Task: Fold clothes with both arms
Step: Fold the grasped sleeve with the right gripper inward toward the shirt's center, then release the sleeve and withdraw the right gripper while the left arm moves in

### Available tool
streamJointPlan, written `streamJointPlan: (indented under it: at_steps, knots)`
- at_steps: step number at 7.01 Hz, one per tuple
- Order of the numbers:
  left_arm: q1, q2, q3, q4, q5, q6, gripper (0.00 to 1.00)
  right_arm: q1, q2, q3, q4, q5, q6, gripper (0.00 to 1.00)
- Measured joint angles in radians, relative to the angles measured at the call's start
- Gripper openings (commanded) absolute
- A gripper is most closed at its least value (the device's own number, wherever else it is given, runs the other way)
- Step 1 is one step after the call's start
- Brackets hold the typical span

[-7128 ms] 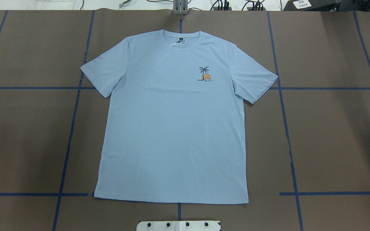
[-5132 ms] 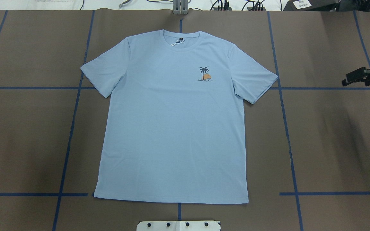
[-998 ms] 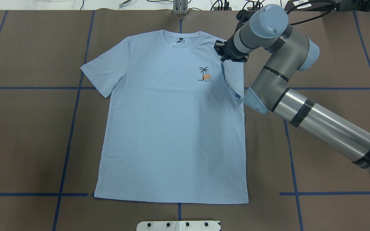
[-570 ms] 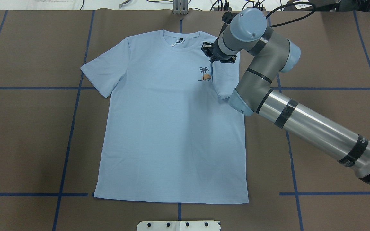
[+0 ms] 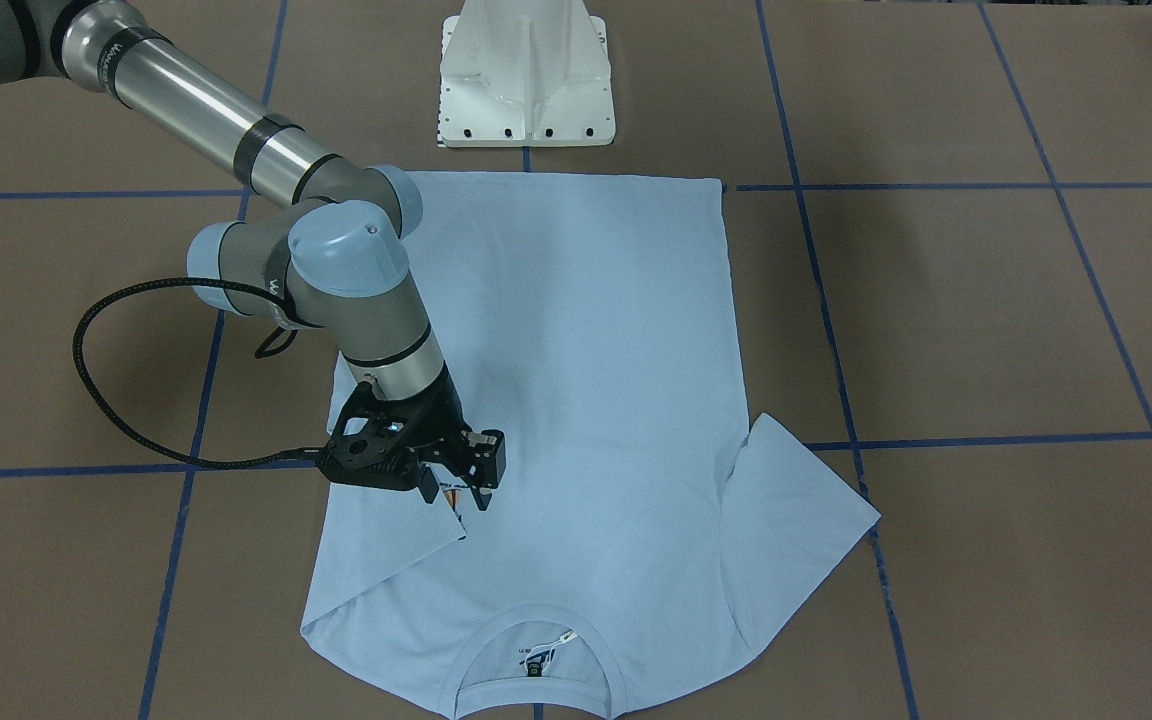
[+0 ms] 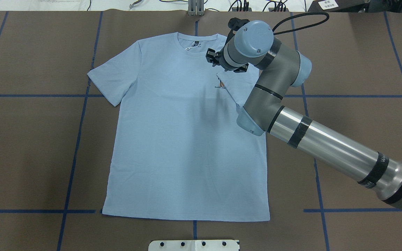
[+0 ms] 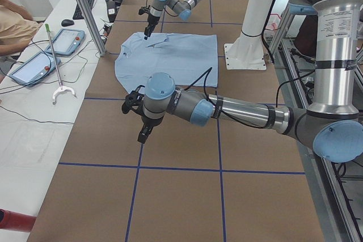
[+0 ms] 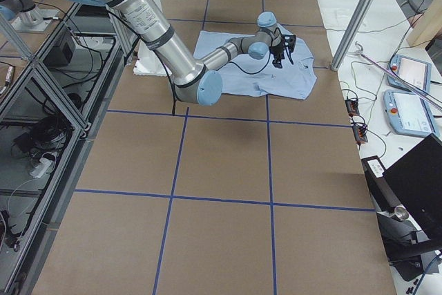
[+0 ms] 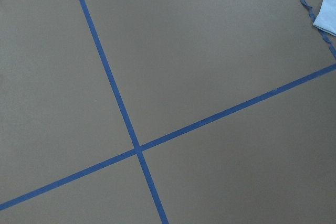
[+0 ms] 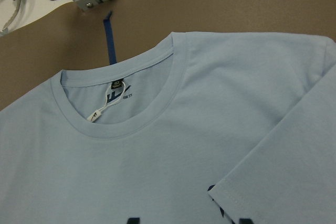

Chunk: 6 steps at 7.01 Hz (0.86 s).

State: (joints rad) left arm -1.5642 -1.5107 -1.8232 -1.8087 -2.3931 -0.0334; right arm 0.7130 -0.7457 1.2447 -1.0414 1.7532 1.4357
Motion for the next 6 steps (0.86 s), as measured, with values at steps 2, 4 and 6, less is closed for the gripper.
streamJointPlan:
  at_steps: [2, 4, 6]
  knots:
    - [0.006, -0.017, -0.004, -0.078, 0.002, -0.064, 1.0, 0.004, -0.049, 0.118, -0.002, 0.038, -0.001, 1.0]
    - [0.06, -0.061, 0.054, -0.169, 0.0, -0.157, 1.0, 0.009, -0.214, 0.371, -0.009, 0.066, -0.001, 1.0]
    - [0.168, -0.112, 0.08, -0.206, 0.0, -0.343, 0.99, 0.014, -0.402, 0.633, -0.013, 0.112, 0.001, 1.0]
